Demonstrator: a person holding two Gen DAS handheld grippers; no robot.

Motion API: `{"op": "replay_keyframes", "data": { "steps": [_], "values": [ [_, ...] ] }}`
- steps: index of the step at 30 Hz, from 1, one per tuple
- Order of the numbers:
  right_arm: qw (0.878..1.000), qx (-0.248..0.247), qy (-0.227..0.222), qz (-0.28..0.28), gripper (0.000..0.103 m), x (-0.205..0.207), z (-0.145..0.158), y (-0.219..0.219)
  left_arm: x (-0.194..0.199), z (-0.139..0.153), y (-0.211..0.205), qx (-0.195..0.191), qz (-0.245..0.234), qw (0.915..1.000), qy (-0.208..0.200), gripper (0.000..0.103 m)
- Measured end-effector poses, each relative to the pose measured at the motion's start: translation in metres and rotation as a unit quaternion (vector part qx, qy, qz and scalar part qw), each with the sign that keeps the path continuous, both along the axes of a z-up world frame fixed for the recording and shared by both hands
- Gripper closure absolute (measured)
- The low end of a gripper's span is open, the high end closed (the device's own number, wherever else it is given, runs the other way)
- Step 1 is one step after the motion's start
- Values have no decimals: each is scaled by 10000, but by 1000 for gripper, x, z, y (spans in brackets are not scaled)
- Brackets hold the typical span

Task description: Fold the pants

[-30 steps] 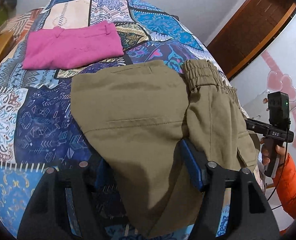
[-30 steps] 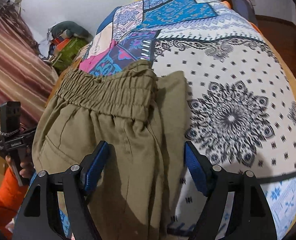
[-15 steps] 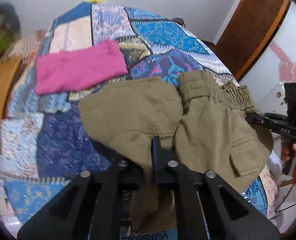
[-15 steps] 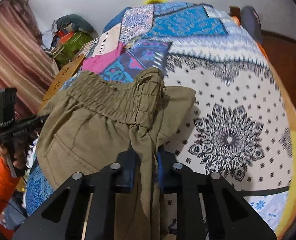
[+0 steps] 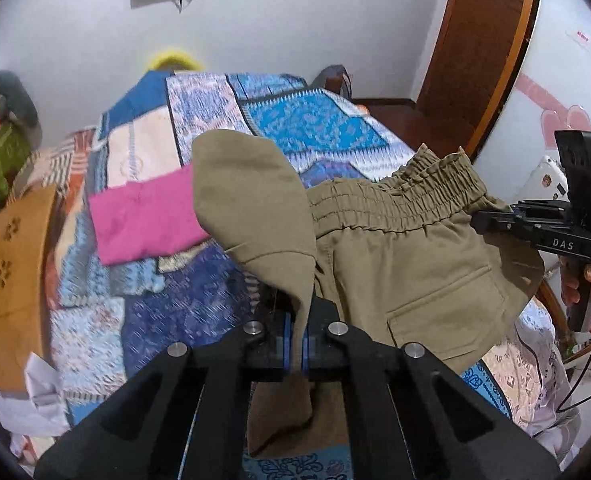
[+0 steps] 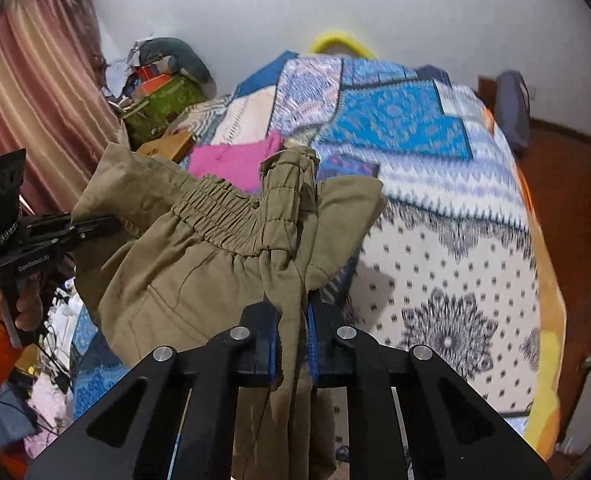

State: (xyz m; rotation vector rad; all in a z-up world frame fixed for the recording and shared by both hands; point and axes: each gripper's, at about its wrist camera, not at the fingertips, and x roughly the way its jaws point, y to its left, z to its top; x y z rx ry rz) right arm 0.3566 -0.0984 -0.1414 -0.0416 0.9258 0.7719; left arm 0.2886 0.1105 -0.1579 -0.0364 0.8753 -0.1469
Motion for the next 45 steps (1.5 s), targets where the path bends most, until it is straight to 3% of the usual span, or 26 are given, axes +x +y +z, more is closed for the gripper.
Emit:
{"op": "replay_keyframes", "data": {
  "steps": [12, 20, 26, 34, 40, 45],
  "values": [
    [9975, 191, -663, 167, 93, 40, 47, 67, 33, 40, 71, 5, 520, 9981, -340, 100],
    [9962, 185, -776, 352, 93, 82, 40, 126, 80, 27, 129, 129, 916, 9954, -251, 100],
    [9962, 34, -750, 446, 93, 113, 10, 175, 121, -8, 177, 156, 1193, 9927, -11, 100],
    [9958, -400, -696, 451, 93, 149, -36, 225, 166, -88, 222, -7, 1515, 9880, 300, 100],
    [9931, -950, -533, 428, 93, 172, -82, 245, 195, -141, 243, 252, 1695, 9824, 737, 100],
    [9909, -1245, -274, 433, 89, 184, -103, 238, 191, -159, 258, 254, 1704, 9816, 825, 84]
  ]
}}
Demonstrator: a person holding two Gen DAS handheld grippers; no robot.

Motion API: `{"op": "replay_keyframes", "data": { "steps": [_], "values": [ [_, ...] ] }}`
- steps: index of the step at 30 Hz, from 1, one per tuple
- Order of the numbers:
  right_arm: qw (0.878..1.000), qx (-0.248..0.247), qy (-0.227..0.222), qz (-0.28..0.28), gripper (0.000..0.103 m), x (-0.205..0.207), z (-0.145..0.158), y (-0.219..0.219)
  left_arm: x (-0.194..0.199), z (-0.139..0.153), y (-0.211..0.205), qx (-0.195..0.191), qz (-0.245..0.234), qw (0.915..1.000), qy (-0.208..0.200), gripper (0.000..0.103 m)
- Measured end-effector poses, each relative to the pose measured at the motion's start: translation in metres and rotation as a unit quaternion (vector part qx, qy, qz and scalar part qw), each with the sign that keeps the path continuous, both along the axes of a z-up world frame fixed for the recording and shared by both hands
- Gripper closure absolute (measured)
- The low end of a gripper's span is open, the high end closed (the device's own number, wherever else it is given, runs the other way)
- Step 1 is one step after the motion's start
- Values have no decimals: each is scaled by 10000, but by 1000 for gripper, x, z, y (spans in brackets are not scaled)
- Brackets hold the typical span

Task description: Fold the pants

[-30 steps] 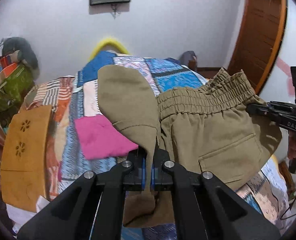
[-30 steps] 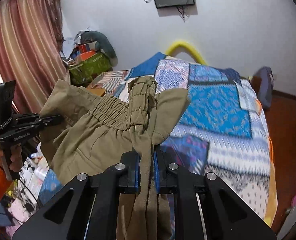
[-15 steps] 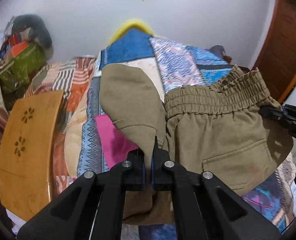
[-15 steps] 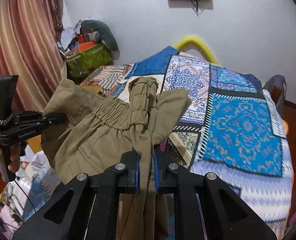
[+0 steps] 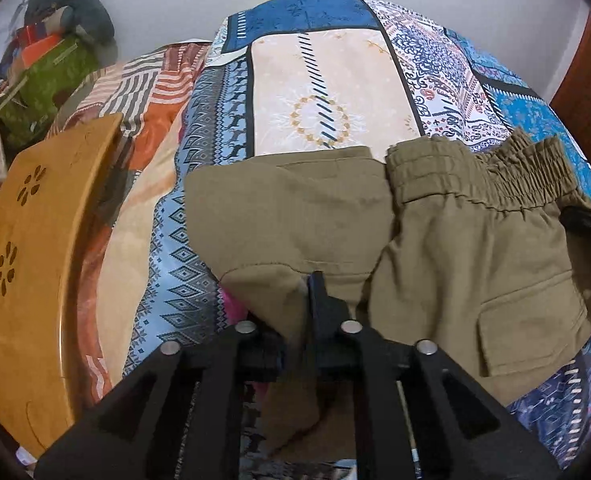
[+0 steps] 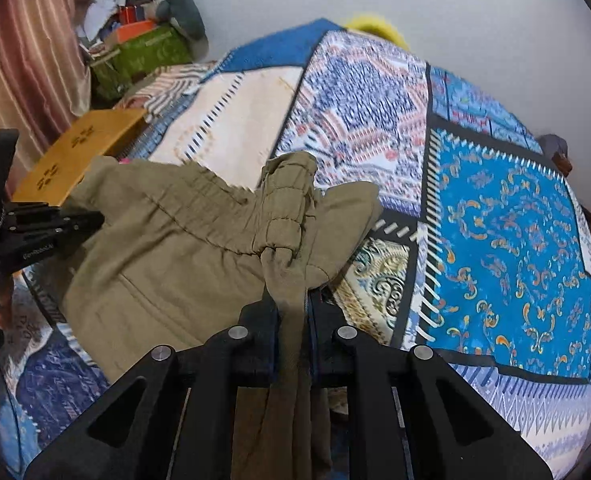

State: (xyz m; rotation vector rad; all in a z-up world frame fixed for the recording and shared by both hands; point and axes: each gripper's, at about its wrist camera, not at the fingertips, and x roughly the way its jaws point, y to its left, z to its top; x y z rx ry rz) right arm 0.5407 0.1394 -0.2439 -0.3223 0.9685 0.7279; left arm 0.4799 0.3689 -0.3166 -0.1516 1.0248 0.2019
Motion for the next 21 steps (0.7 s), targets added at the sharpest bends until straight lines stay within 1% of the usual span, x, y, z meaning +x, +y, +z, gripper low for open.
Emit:
{"op": "replay_keyframes", "data": {
  "steps": [3, 6, 7, 8, 9, 11, 14, 16, 18, 20, 21],
  "values": [
    [9997, -189, -113, -96, 79, -1, -1, -5, -9, 0, 9, 58, 220, 9997, -43, 74],
    [9993, -301, -170, -164, 68, -2, -2, -9, -15, -5, 21, 159, 488, 9986, 100, 73],
    [9989, -381, -185, -202, 62, -3, -2, -11, -17, -7, 24, 247, 561, 9980, 184, 73],
    [9986, -424, -197, -230, 58, -5, 0, -14, -20, -9, 27, 265, 593, 9976, 246, 73],
    [9986, -420, -207, -242, 57, -7, 2, -19, -24, -11, 30, 243, 606, 9973, 332, 73],
    [9983, -438, -247, -298, 48, -10, 8, -27, -31, -8, 30, 286, 637, 9968, 382, 73],
    [9980, -421, -313, -345, 47, -16, 21, -38, -43, 5, 24, 301, 594, 9973, 310, 73],
    [9980, -369, -378, -335, 47, -22, 31, -43, -51, 22, 15, 310, 529, 9980, 174, 73],
    [9979, -239, -518, -294, 47, -32, 49, -48, -58, 42, 4, 279, 396, 9988, 52, 73],
    [9978, -60, -601, -267, 47, -43, 68, -51, -67, 67, -10, 319, 266, 9991, -119, 73],
    [9976, 96, -648, -238, 47, -51, 83, -54, -70, 78, -16, 347, 213, 9990, -204, 73]
  ]
}}
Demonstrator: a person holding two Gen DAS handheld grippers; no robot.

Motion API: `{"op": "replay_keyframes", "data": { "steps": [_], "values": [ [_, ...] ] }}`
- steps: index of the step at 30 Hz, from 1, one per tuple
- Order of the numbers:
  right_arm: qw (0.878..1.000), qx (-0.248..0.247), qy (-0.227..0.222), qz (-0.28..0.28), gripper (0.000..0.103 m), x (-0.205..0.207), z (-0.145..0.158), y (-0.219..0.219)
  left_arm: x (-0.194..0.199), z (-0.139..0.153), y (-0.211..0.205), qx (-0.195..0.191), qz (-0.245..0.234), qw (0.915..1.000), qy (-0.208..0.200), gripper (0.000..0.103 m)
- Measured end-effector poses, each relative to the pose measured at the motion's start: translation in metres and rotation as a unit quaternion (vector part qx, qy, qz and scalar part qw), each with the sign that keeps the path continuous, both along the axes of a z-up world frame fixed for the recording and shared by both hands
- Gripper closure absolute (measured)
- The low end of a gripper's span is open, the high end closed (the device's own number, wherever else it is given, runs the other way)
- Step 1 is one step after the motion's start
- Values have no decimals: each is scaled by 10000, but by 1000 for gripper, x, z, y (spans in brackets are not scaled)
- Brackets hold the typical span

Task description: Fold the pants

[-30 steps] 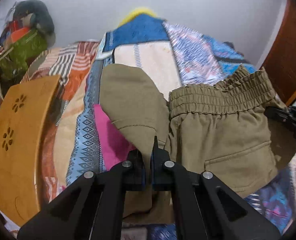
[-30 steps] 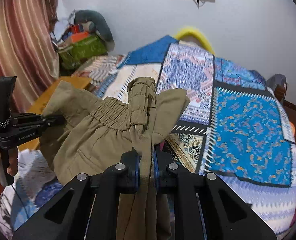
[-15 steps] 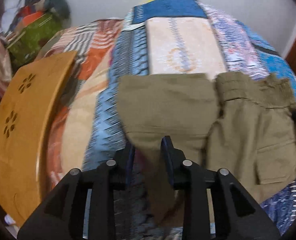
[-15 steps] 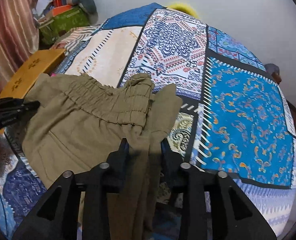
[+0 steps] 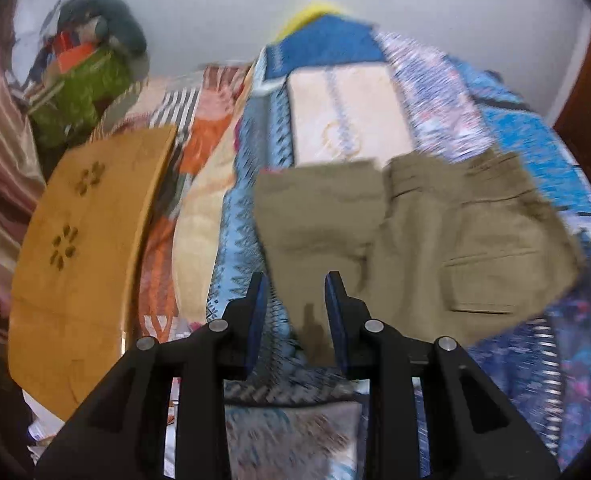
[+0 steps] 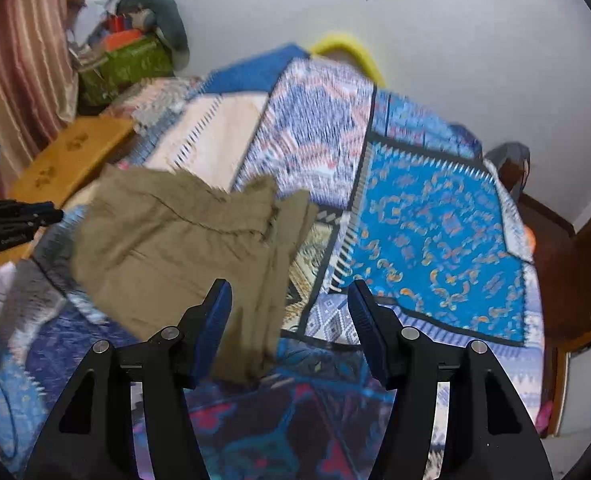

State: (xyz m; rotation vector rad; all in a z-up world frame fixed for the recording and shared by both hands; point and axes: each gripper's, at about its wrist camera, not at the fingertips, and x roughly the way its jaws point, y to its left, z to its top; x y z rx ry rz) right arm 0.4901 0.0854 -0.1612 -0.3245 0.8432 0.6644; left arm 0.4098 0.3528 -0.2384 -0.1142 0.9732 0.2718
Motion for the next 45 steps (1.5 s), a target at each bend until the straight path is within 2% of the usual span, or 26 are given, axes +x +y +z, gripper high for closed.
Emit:
{"op": "replay_keyframes", "data": {
  "steps": [5, 9, 12, 14, 18, 20, 25, 28, 31, 36, 37, 38, 40, 45],
  "values": [
    [9980, 524, -342, 69, 47, -32, 57, -10, -33, 79, -39, 48, -259, 9975, -661, 73],
    [9909, 1080, -790, 170, 47, -74, 110, -27, -68, 138, -78, 197, -521, 9919, -1143, 73],
    [9835, 1383, -1142, 246, 47, -110, 144, -41, -103, 178, -115, 440, -722, 9840, -1567, 73],
    [9776, 1552, -1394, 278, 47, -136, 162, -52, -132, 203, -137, 459, -820, 9771, -1911, 73],
    [9623, 1998, -1803, 381, 47, -192, 187, -77, -184, 235, -176, 637, -896, 9649, -2384, 73],
    [9549, 2156, -1999, 403, 47, -220, 191, -88, -208, 244, -190, 731, -875, 9599, -2560, 73],
    [9376, 2541, -2323, 481, 47, -281, 189, -108, -272, 253, -213, 446, -781, 9487, -3030, 73],
    [9323, 2695, -2365, 480, 47, -305, 187, -118, -302, 254, -222, 424, -704, 9431, -3222, 73],
    [9285, 2755, -2454, 427, 47, -320, 184, -125, -326, 253, -232, 508, -706, 9385, -3340, 69],
    [9277, 2827, -2405, 404, 46, -332, 179, -129, -357, 252, -245, 626, -697, 9296, -3566, 43],
    [9276, 2872, -2356, 393, 42, -333, 177, -128, -362, 251, -247, 651, -691, 9289, -3581, 42],
    [9271, 2902, -2347, 351, 33, -334, 177, -130, -364, 250, -248, 712, -645, 9281, -3597, 39],
    [9247, 2930, -2416, 277, 25, -337, 176, -131, -370, 248, -249, 791, -578, 9261, -3644, 34],
    [9243, 2913, -2461, 175, 15, -344, 176, -131, -381, 243, -248, 814, -475, 9222, -3751, 13]
  ]
}}
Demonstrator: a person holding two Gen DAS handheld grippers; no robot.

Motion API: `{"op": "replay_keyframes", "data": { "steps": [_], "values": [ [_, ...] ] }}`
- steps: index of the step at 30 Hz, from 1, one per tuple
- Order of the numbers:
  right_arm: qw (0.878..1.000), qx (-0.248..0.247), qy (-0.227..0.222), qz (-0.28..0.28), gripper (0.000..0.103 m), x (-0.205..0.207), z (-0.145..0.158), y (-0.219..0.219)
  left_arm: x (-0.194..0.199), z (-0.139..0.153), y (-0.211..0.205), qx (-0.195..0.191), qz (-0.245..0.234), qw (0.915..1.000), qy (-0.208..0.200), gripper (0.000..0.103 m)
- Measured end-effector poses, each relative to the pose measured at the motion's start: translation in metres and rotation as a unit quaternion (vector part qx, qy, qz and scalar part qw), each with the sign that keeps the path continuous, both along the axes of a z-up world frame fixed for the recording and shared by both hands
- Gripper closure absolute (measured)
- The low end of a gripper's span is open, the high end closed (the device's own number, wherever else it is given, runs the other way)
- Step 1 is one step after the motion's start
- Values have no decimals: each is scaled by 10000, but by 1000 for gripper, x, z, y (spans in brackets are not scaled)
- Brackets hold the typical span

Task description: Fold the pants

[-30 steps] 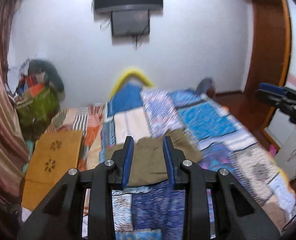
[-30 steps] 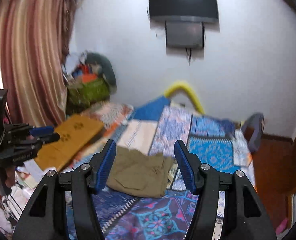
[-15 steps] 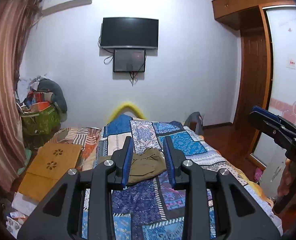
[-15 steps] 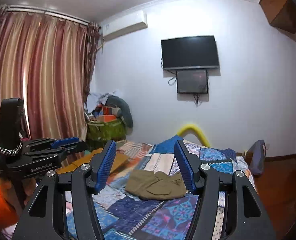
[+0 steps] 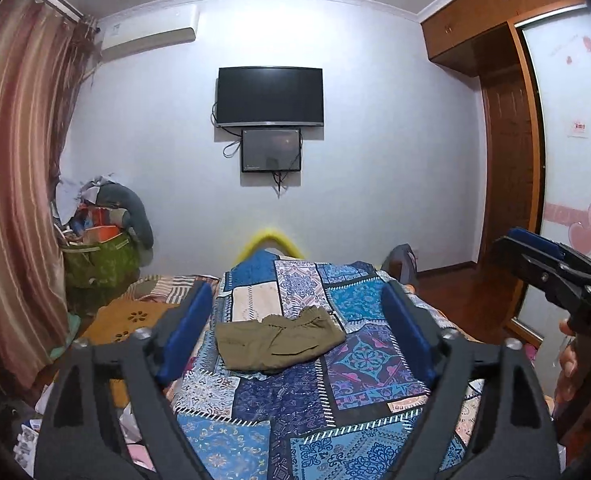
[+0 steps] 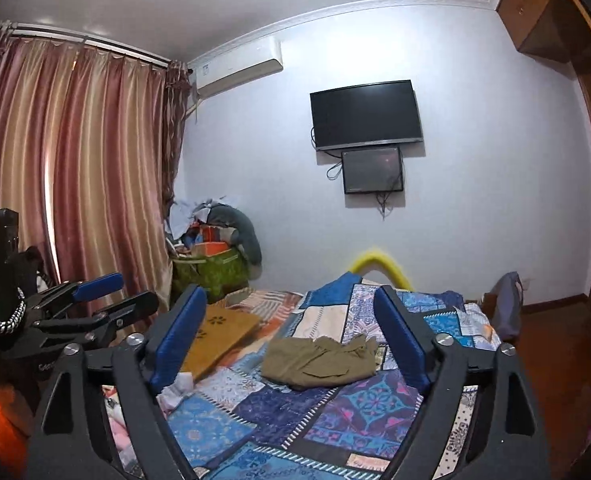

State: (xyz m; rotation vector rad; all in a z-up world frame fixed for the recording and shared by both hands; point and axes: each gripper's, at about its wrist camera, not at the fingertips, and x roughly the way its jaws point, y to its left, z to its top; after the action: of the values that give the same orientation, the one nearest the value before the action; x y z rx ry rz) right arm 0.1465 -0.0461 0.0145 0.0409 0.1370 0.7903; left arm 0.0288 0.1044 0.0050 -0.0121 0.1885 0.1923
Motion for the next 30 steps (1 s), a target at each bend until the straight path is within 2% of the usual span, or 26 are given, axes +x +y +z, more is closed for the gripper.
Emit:
{"op": "replay_keyframes", "data": {
  "steps": [4, 10, 30],
  "values": [
    [10000, -2, 15, -63, 0, -6, -3, -1, -3, -3, 4, -92, 49, 9999, -53, 4],
    [9995, -127, -21, -296, 0, -9, -7, -2, -4, -6, 6, -184, 64, 9998, -72, 1],
    [9992, -212, 130, -317, 0, -12, -11, -6, -1, -12, 5, -180, 68, 9998, 27, 0]
  ]
}}
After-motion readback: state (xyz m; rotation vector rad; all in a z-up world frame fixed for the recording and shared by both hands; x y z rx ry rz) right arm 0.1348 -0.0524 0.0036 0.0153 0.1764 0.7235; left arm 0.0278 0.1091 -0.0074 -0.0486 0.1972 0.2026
